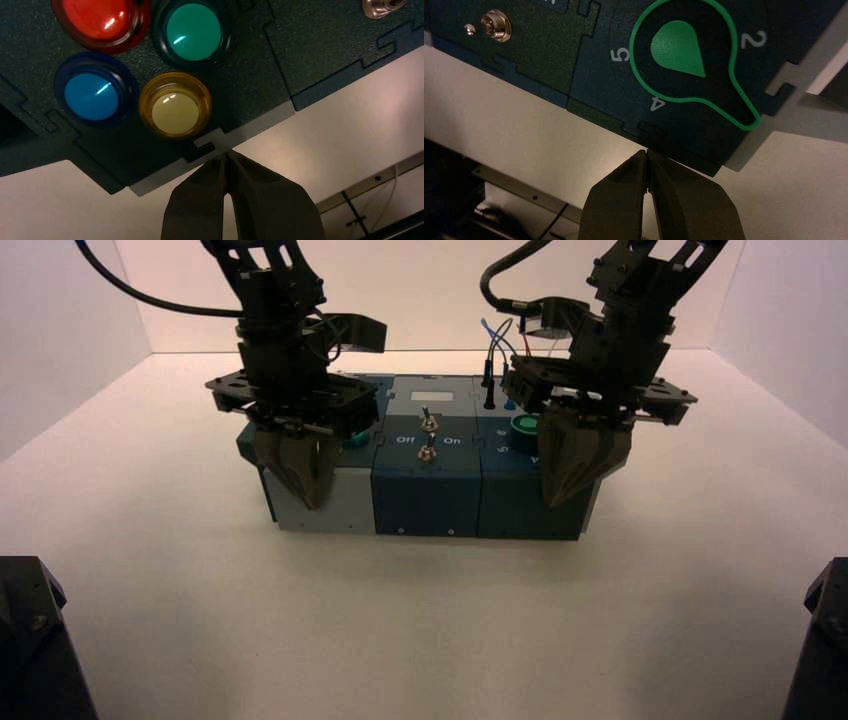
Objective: Move the box away.
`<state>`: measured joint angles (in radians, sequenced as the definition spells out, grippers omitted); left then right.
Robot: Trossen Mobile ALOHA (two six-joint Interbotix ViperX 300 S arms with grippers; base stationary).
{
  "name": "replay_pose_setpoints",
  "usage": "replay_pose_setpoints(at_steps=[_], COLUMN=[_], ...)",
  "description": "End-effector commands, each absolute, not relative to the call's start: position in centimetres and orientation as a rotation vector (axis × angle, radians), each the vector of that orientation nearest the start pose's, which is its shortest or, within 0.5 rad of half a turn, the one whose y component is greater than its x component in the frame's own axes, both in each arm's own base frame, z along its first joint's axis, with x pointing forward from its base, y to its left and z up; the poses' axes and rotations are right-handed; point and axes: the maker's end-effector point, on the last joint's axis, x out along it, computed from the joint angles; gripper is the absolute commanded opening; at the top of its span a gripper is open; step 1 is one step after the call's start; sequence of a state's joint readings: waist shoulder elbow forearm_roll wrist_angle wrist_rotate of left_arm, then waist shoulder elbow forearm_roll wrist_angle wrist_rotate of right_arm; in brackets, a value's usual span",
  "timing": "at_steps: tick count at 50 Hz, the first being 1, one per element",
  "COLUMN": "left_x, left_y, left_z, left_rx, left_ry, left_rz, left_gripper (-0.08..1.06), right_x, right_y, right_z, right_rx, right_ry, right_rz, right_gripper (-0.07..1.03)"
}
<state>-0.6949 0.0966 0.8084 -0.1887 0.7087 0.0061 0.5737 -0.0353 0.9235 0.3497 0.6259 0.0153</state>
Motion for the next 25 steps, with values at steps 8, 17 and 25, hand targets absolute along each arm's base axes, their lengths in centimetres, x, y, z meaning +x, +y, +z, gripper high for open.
replay_pose_setpoints(at_steps=[8,17,25], left_x=[21.0,20.4,19.2], left_y=[-19.6,-19.1,-18.7], left_z=[0.8,0.6,2.0], left_rx=[0.347,0.35,0.338], left_ry=[1.568,1.587,1.557], left_rz=[-0.519,-0.514,-0.528], left_gripper=[-0.03,-0.03,-0.03], right_x=[21.6,21.0,20.1], right_y=[17.0,16.9,17.1], right_z=[3.1,3.0,4.3], right_rx=[-0.034,-0.037,-0.036], right_ry=[1.491,1.501,1.479], right_rz=[0.389,0.389,0.419], right_gripper=[-0.02,-0.02,-0.02])
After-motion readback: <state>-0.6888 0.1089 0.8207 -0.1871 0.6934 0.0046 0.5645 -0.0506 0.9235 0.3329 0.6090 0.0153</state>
